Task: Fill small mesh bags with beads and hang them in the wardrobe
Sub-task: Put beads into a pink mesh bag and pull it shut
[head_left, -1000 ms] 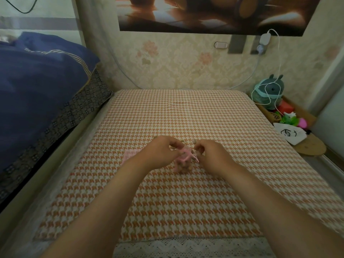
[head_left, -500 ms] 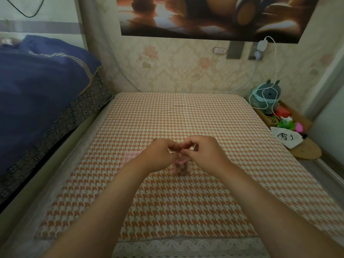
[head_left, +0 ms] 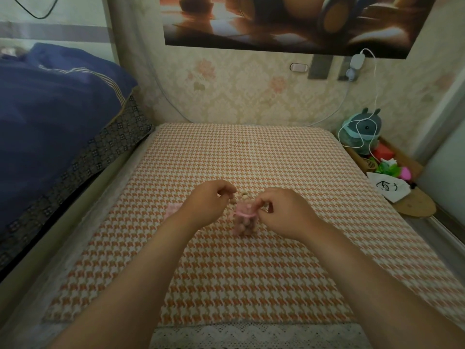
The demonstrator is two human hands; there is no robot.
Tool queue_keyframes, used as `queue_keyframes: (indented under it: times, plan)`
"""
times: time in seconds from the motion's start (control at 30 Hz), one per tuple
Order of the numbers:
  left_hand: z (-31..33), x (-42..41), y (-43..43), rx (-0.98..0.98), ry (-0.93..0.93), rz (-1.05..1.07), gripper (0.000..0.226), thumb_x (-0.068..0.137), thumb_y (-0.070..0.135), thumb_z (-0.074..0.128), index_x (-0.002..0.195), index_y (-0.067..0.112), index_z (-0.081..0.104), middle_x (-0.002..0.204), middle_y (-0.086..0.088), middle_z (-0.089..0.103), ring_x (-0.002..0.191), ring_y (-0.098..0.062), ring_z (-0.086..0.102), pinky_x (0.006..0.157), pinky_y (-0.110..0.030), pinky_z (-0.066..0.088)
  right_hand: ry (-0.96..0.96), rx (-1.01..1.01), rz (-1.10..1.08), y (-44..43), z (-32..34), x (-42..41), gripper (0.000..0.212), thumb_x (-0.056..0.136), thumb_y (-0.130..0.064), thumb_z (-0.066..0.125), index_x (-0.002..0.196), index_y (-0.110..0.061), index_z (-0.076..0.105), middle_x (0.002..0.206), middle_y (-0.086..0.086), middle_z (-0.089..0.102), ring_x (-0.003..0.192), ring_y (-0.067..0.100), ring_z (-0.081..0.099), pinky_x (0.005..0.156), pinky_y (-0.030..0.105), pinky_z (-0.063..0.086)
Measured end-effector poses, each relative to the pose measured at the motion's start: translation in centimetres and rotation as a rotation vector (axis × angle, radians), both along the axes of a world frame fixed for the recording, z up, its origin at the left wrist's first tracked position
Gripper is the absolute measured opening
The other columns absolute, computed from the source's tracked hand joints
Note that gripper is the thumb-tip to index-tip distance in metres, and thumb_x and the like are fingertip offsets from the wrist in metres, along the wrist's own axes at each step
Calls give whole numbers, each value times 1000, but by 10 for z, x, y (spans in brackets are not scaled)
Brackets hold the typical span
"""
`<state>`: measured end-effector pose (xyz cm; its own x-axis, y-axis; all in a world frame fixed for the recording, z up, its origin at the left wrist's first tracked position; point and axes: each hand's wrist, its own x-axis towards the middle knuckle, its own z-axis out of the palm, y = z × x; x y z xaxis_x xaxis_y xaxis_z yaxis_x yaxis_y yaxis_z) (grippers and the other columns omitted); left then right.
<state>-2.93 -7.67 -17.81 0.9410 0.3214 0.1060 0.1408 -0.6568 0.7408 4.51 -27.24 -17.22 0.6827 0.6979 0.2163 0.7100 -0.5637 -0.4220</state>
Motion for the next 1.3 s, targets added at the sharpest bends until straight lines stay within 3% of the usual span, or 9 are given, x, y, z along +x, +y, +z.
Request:
queue_keyframes:
  times: [0.1, 0.27, 0.37, 0.5, 0.6, 0.77, 0.93, 1.07, 1.3]
  plan:
    - [-10, 6, 5, 74, 10, 45, 30, 96, 8, 50, 115, 23, 68, 114, 7, 66, 96, -12, 62, 68, -22, 48, -4, 9, 5, -2, -2, 1, 9, 89, -29, 69, 92, -34, 76, 95, -18, 65, 71, -7, 50, 65, 24, 46]
    - [-36, 19, 3, 242, 18, -29, 39, 94, 7, 56, 128, 23, 65, 133, -1, 57, 115, -21, 58, 95, -38, 51, -20, 22, -1, -2, -6, 2, 11, 88, -28, 68, 92, -34, 76, 96, -17, 67, 72, -6, 51, 65, 24, 47]
    - [-54, 24, 2, 405, 35, -130, 47, 88, 7, 60, 132, 24, 62, 134, -3, 58, 119, -23, 57, 91, -41, 53, -8, 41, -1, -1, -8, 2, 11, 87, -27, 68, 90, -35, 75, 91, -20, 63, 71, -8, 50, 65, 24, 47]
    - [-59, 33, 3, 461, 43, -107, 27, 78, 3, 62, 95, 19, 75, 92, -2, 65, 89, -25, 62, 70, -38, 53, -9, 53, 12, 0, -10, 2, 11, 87, -26, 68, 91, -34, 75, 89, -20, 63, 69, -8, 51, 62, 18, 39]
    - [-58, 34, 2, 361, 23, -53, 28, 82, -1, 60, 67, 23, 63, 69, 4, 54, 75, -28, 62, 57, -29, 38, -9, 52, 19, -2, -10, 2, 12, 87, -26, 68, 92, -34, 76, 90, -19, 63, 70, -8, 50, 61, 16, 36]
    - [-34, 28, 0, 100, -24, 91, 21, 95, 19, 62, 115, 17, 67, 100, 2, 66, 80, -12, 59, 67, -24, 43, -12, 35, 9, -2, -8, 1, 12, 89, -27, 67, 93, -33, 75, 93, -18, 66, 70, -7, 50, 62, 21, 41]
    - [15, 16, -12, 24, -161, 23, 9, 91, 29, 68, 97, 22, 68, 90, 14, 65, 76, 0, 57, 68, -16, 43, -54, -9, 13, 0, -5, -2, 14, 90, -29, 64, 99, -32, 75, 100, -15, 68, 78, 1, 54, 72, 29, 52]
    - [23, 0, -25, 55, -49, -131, 5, 90, 29, 69, 93, 26, 71, 93, 15, 67, 83, -3, 62, 71, -17, 47, -41, -27, -8, -1, -3, -4, 14, 90, -31, 63, 98, -34, 74, 101, -14, 68, 83, 5, 58, 72, 30, 52]
    - [17, -7, -25, 211, 78, -100, 19, 90, 36, 66, 104, 28, 74, 107, 13, 66, 88, -3, 59, 81, -26, 50, -16, -10, -17, -3, 3, -13, 15, 90, -31, 62, 96, -37, 75, 101, -14, 69, 86, 5, 61, 73, 29, 51]
